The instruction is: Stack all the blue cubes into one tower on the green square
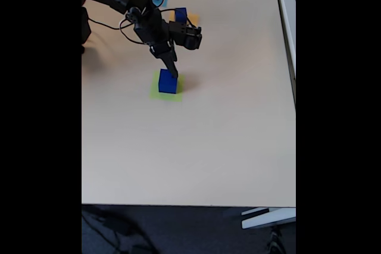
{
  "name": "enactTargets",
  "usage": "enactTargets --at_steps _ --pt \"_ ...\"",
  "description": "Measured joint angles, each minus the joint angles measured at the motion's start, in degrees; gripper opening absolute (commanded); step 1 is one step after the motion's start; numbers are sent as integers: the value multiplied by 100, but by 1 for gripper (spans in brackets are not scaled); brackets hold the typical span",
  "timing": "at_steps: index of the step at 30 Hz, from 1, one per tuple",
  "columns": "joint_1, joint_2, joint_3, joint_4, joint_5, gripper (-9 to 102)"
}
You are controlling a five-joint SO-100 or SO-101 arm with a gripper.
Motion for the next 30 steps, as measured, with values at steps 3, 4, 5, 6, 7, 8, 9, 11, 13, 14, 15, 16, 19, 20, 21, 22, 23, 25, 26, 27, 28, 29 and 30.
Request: enactTargets --at_steps 3,4,5,6,7,8,9,11,13,14,15,16,19,20,21,22,23,25,26,27,28,29,30 --pt "97 79 193 -141 -44 28" --pt "132 79 211 -185 -70 27" --pt "158 79 237 -202 -105 27" --pt "176 88 237 -220 -141 26" --pt "185 88 237 -220 -167 26" --pt "193 88 237 -220 -193 26" --pt "211 88 237 -220 -211 26" --pt "229 88 237 -220 -220 26" --pt "237 88 237 -220 -237 26" --pt "237 88 237 -220 -237 26" --pt "237 88 237 -220 -237 26" --pt "229 88 237 -220 -237 26" --pt "229 88 237 -220 -237 25" --pt "229 88 246 -220 -237 25" --pt "220 88 255 -220 -237 25" --pt "220 97 255 -220 -237 25" --pt "220 105 290 -220 -237 24" --pt "220 132 316 -220 -237 23" --pt "220 141 343 -220 -237 23" --pt "220 141 343 -220 -237 23" --pt "220 141 352 -220 -237 23" --pt "229 141 352 -220 -237 23" --pt "246 141 360 -220 -237 23"
